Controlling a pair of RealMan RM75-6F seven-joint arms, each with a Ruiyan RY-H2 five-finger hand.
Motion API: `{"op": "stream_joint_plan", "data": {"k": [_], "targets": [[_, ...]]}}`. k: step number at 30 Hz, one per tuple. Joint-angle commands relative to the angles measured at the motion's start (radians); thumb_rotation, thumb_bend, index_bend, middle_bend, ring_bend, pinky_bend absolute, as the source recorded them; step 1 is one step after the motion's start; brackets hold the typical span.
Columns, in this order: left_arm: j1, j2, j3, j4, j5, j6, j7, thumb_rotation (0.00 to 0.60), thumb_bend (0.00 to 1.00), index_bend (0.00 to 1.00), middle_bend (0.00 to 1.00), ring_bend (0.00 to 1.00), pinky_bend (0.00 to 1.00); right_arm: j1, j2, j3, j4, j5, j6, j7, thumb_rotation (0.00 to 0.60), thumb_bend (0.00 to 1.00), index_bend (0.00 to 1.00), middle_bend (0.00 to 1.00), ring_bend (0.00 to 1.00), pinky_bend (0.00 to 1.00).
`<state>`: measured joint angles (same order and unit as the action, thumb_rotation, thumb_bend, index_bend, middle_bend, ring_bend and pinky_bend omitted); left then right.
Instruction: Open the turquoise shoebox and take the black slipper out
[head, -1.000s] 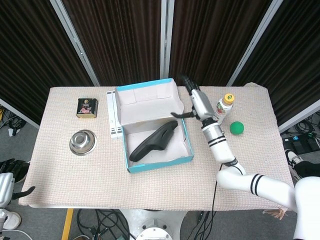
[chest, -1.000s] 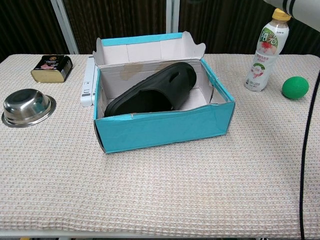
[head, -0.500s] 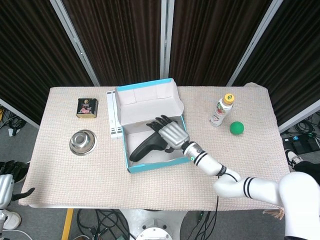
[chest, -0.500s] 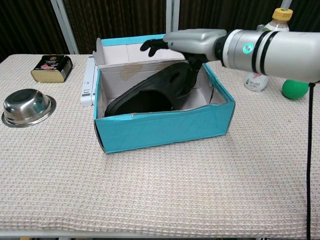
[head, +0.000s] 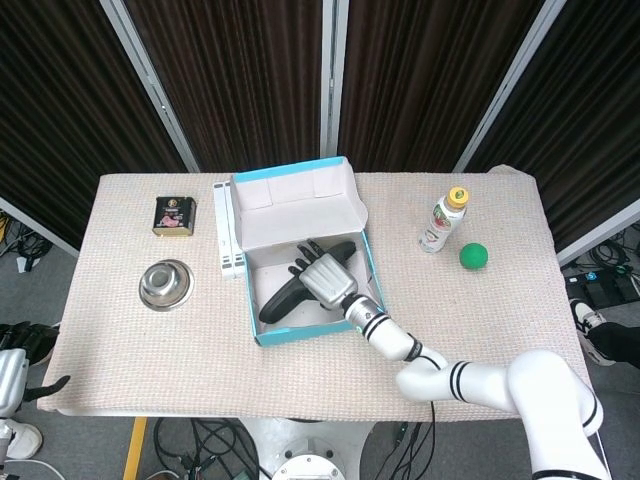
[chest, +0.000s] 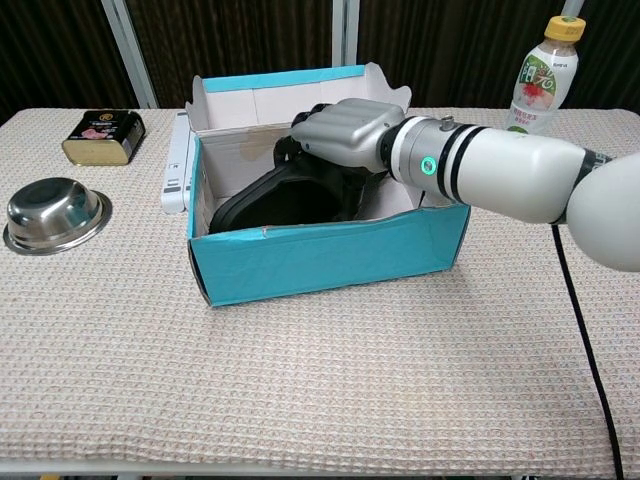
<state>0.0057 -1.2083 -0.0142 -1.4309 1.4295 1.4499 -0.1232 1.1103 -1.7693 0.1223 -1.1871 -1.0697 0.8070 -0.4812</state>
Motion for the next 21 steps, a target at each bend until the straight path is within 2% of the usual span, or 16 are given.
{"op": "stream_joint_plan", "data": {"k": [1, 2, 5, 15, 21], "targets": [[0.002, -0.001, 0.000, 0.006, -0.003, -0.001, -0.005, 0.600, 0.02, 0.31, 0.24, 0.13, 0.14, -0.015, -0.038, 0.014, 0.032, -0.030, 0.067, 0.000, 0.600, 0.30, 0.65, 0.53, 0.15, 0.00], [0.002, -0.002, 0.000, 0.008, -0.004, -0.002, -0.007, 0.600, 0.02, 0.31, 0.24, 0.13, 0.14, -0.020, -0.037, 0.021, 0.029, -0.040, 0.078, 0.017, 0.600, 0.34, 0.70, 0.57, 0.20, 0.00], [0.001, -0.004, -0.001, 0.013, -0.003, -0.004, -0.013, 0.600, 0.02, 0.31, 0.24, 0.13, 0.14, -0.035, -0.018, 0.041, 0.008, -0.081, 0.117, 0.063, 0.600, 0.39, 0.75, 0.60, 0.22, 0.00], [-0.005, -0.005, -0.006, 0.017, 0.002, -0.003, -0.014, 0.600, 0.02, 0.31, 0.24, 0.13, 0.14, -0.092, 0.100, 0.106, -0.134, -0.187, 0.256, 0.151, 0.600, 0.39, 0.78, 0.62, 0.25, 0.00], [-0.010, -0.002, -0.010, 0.016, 0.005, -0.003, -0.014, 0.600, 0.02, 0.31, 0.24, 0.13, 0.14, -0.189, 0.276, 0.118, -0.315, -0.243, 0.363, 0.220, 0.600, 0.39, 0.78, 0.62, 0.25, 0.00]]}}
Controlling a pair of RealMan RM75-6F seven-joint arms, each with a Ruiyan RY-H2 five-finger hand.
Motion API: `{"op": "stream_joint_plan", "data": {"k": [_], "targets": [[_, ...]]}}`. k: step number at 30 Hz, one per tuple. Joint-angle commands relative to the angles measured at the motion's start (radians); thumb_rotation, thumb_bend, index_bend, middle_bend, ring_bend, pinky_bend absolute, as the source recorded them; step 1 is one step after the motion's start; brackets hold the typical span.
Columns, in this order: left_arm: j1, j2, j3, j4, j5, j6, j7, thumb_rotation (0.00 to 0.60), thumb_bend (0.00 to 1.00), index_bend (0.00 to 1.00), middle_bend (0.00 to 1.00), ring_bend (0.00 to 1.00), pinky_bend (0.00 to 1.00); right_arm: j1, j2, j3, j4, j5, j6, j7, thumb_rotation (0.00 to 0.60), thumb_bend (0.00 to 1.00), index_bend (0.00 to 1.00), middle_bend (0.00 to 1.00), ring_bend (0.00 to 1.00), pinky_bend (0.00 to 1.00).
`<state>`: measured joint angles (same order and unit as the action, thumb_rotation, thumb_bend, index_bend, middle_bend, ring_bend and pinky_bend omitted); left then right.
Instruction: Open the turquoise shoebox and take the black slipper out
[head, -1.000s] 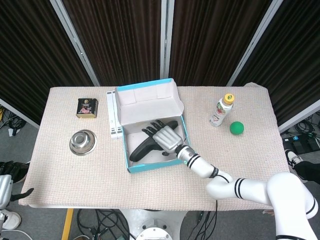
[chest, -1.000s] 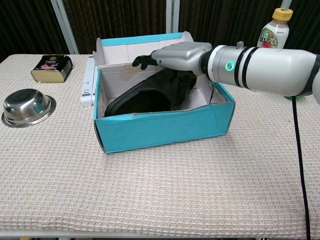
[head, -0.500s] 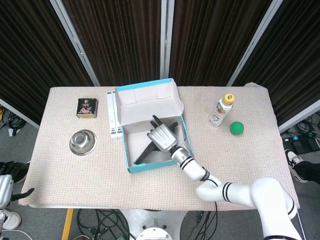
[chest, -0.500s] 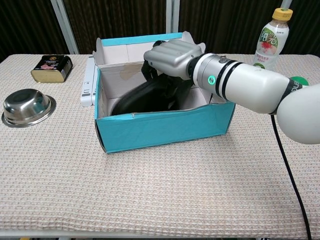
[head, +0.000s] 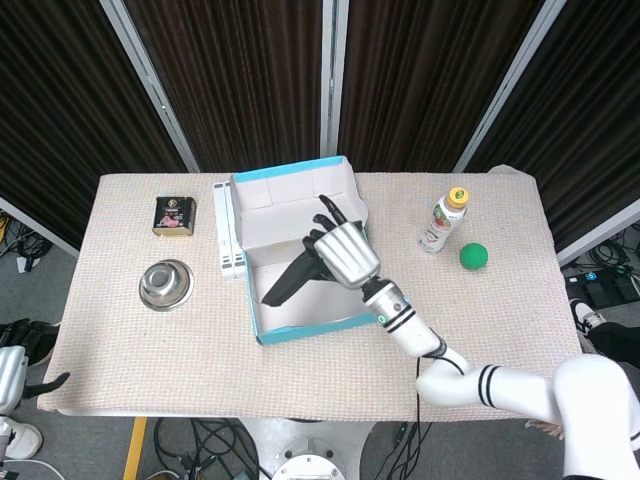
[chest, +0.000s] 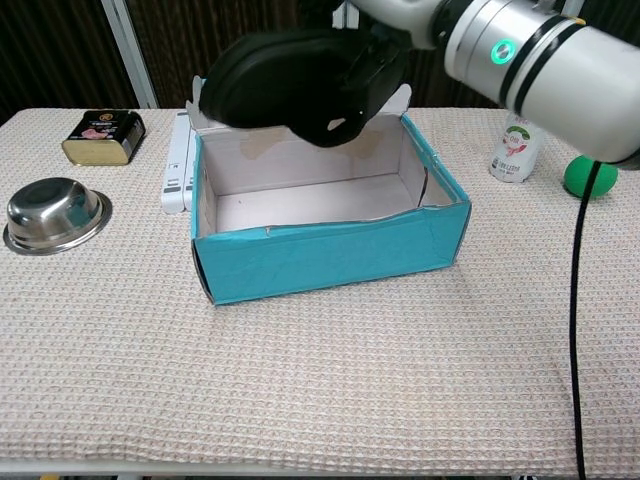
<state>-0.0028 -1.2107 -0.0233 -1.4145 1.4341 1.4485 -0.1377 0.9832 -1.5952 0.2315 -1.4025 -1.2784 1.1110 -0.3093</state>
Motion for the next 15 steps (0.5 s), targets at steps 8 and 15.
{"op": "stream_joint_plan", "data": {"k": [8, 15], "targets": [[-0.011, 0.001, -0.002, -0.014, 0.009, -0.003, 0.014, 0.600, 0.02, 0.31, 0.24, 0.13, 0.14, -0.244, 0.435, -0.108, -0.305, -0.137, 0.074, 0.258, 0.600, 0.38, 0.77, 0.62, 0.25, 0.00], [-0.019, 0.007, -0.005, -0.041, 0.009, -0.009, 0.034, 0.600, 0.02, 0.31, 0.24, 0.13, 0.14, -0.370, 0.521, -0.256, -0.251, -0.252, 0.092, 0.333, 0.600, 0.38, 0.75, 0.62, 0.24, 0.00]]}}
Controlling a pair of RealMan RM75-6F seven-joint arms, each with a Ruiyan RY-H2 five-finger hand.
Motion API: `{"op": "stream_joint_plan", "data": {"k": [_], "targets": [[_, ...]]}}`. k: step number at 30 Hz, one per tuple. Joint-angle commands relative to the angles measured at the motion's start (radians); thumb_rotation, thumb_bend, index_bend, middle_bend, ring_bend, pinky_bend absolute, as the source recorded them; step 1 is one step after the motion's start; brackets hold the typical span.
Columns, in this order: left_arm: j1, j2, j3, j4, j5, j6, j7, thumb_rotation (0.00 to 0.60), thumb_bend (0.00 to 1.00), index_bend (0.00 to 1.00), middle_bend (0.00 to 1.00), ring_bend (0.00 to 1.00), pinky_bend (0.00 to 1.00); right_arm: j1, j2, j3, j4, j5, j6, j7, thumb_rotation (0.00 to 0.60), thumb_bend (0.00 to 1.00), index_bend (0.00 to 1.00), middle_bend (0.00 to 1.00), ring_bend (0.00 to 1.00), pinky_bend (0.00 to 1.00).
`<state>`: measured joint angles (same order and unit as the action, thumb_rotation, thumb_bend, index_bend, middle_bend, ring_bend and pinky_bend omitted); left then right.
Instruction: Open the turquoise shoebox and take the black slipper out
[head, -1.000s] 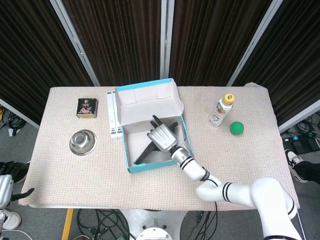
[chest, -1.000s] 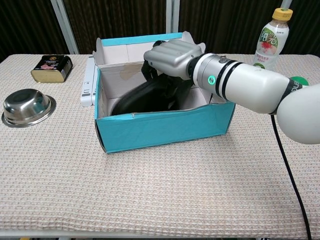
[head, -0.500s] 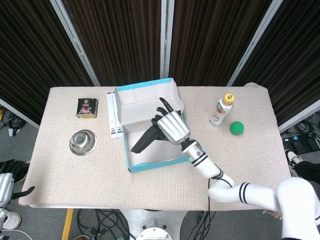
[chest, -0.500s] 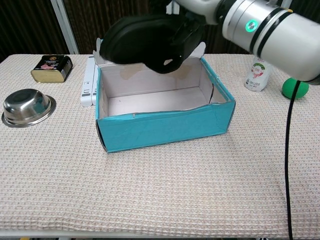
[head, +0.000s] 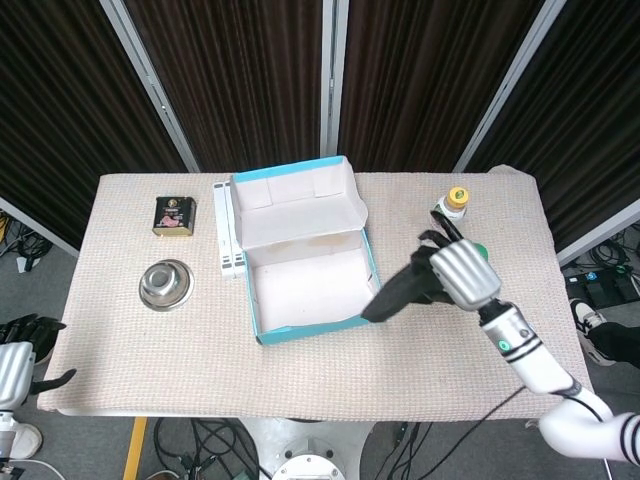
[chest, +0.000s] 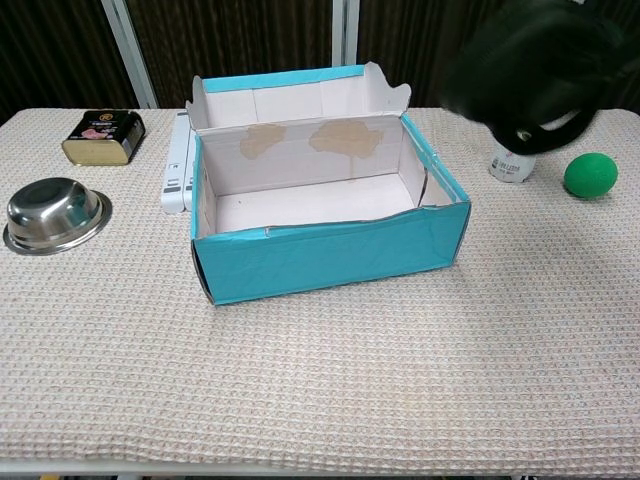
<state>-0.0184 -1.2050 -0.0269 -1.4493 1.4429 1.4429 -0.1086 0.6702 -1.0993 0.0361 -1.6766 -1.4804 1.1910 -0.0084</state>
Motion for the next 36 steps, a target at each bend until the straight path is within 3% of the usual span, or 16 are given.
{"op": "stream_joint_plan", "data": {"k": [1, 6, 12, 16, 19, 21, 26, 30, 32, 34, 36], "targets": [[-0.006, 0.002, -0.002, -0.010, 0.002, -0.004, 0.008, 0.600, 0.02, 0.31, 0.24, 0.13, 0.14, -0.070, 0.024, -0.078, 0.042, -0.063, 0.006, 0.040, 0.600, 0.38, 0.75, 0.62, 0.24, 0.00], [-0.014, 0.004, -0.003, -0.025, 0.010, -0.003, 0.020, 0.600, 0.02, 0.31, 0.24, 0.13, 0.14, -0.090, -0.020, -0.103, 0.147, -0.082, -0.029, 0.049, 0.600, 0.38, 0.73, 0.62, 0.22, 0.00], [-0.010, 0.007, 0.001, -0.033, 0.006, 0.000, 0.025, 0.600, 0.02, 0.31, 0.24, 0.13, 0.14, -0.075, -0.122, -0.102, 0.265, -0.093, -0.098, 0.044, 0.600, 0.35, 0.59, 0.47, 0.08, 0.00], [-0.008, 0.007, 0.003, -0.034, 0.003, 0.001, 0.024, 0.600, 0.02, 0.31, 0.24, 0.13, 0.14, -0.063, -0.198, -0.079, 0.324, -0.093, -0.113, -0.006, 0.600, 0.25, 0.40, 0.32, 0.00, 0.00], [-0.005, 0.008, 0.004, -0.033, 0.004, 0.005, 0.021, 0.600, 0.02, 0.31, 0.24, 0.13, 0.14, -0.059, -0.227, -0.065, 0.325, -0.082, -0.123, -0.064, 0.600, 0.10, 0.11, 0.11, 0.00, 0.00], [-0.002, 0.008, 0.005, -0.029, 0.001, 0.006, 0.017, 0.600, 0.02, 0.31, 0.24, 0.13, 0.14, -0.065, -0.232, -0.058, 0.314, -0.080, -0.113, -0.099, 0.600, 0.03, 0.01, 0.02, 0.00, 0.00], [0.003, 0.006, 0.006, -0.017, -0.002, 0.010, 0.004, 0.600, 0.02, 0.31, 0.24, 0.13, 0.14, -0.104, -0.184, -0.038, 0.247, -0.062, -0.049, -0.129, 0.600, 0.00, 0.00, 0.00, 0.00, 0.00], [0.001, 0.000, 0.005, -0.005, 0.000, 0.009, -0.002, 0.600, 0.02, 0.31, 0.24, 0.13, 0.14, -0.201, -0.133, -0.023, 0.190, -0.046, 0.106, -0.052, 0.600, 0.03, 0.00, 0.01, 0.00, 0.00], [-0.003, -0.005, 0.003, 0.001, 0.002, 0.008, 0.000, 0.600, 0.02, 0.31, 0.24, 0.13, 0.14, -0.251, -0.117, -0.023, 0.178, -0.043, 0.179, 0.002, 0.600, 0.10, 0.02, 0.07, 0.00, 0.00], [-0.008, -0.015, -0.002, 0.008, 0.006, 0.013, 0.014, 0.600, 0.02, 0.31, 0.24, 0.13, 0.14, -0.309, -0.098, -0.034, 0.168, -0.040, 0.244, 0.059, 0.600, 0.12, 0.05, 0.12, 0.00, 0.00], [-0.012, -0.026, -0.006, 0.014, 0.011, 0.020, 0.030, 0.600, 0.02, 0.31, 0.24, 0.13, 0.14, -0.357, -0.081, -0.049, 0.152, -0.029, 0.281, 0.091, 0.600, 0.12, 0.05, 0.11, 0.00, 0.00]]}}
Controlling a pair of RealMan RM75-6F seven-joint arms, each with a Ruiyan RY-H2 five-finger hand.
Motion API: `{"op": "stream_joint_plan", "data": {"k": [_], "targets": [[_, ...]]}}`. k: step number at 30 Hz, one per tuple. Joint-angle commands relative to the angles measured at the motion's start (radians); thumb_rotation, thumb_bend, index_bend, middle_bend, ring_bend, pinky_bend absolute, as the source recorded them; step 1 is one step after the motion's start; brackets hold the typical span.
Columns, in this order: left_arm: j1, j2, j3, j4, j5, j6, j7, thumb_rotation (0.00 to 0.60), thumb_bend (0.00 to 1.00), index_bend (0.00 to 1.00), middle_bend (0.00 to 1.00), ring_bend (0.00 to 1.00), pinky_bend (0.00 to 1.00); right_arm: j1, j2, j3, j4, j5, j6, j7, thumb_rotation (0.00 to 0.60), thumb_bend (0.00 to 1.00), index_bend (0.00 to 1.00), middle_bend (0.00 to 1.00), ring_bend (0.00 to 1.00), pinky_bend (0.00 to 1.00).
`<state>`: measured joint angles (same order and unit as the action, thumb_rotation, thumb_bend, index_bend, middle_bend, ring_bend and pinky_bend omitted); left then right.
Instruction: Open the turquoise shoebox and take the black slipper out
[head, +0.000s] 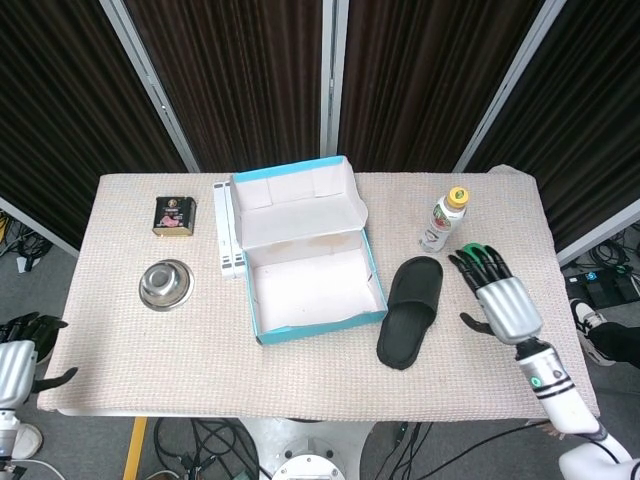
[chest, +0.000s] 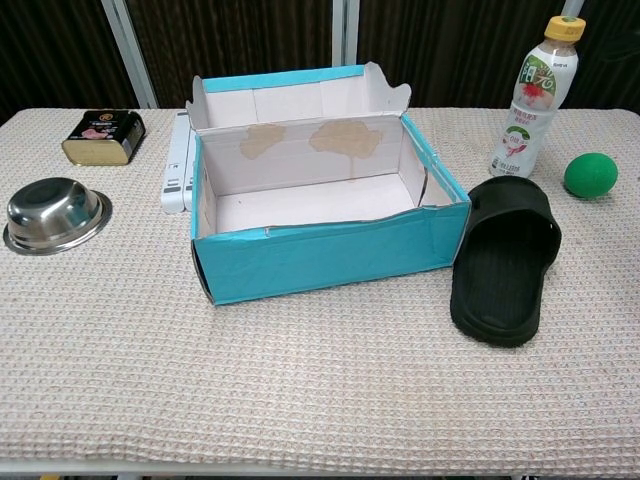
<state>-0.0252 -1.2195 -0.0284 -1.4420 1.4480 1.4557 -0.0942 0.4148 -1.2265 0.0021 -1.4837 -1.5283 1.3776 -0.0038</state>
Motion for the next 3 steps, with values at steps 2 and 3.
{"op": "stream_joint_plan", "data": {"k": [2, 3], "targets": [[-0.009, -0.020, -0.007, 0.011, 0.011, 0.012, 0.039, 0.600, 0.02, 0.31, 0.24, 0.13, 0.14, -0.152, 0.068, -0.038, -0.065, 0.025, 0.126, 0.111, 0.600, 0.12, 0.03, 0.08, 0.00, 0.00], [-0.011, -0.025, -0.010, 0.012, 0.012, 0.017, 0.056, 0.600, 0.02, 0.31, 0.24, 0.13, 0.14, -0.180, 0.075, -0.049, -0.075, 0.027, 0.145, 0.125, 0.600, 0.12, 0.02, 0.06, 0.00, 0.00]]}}
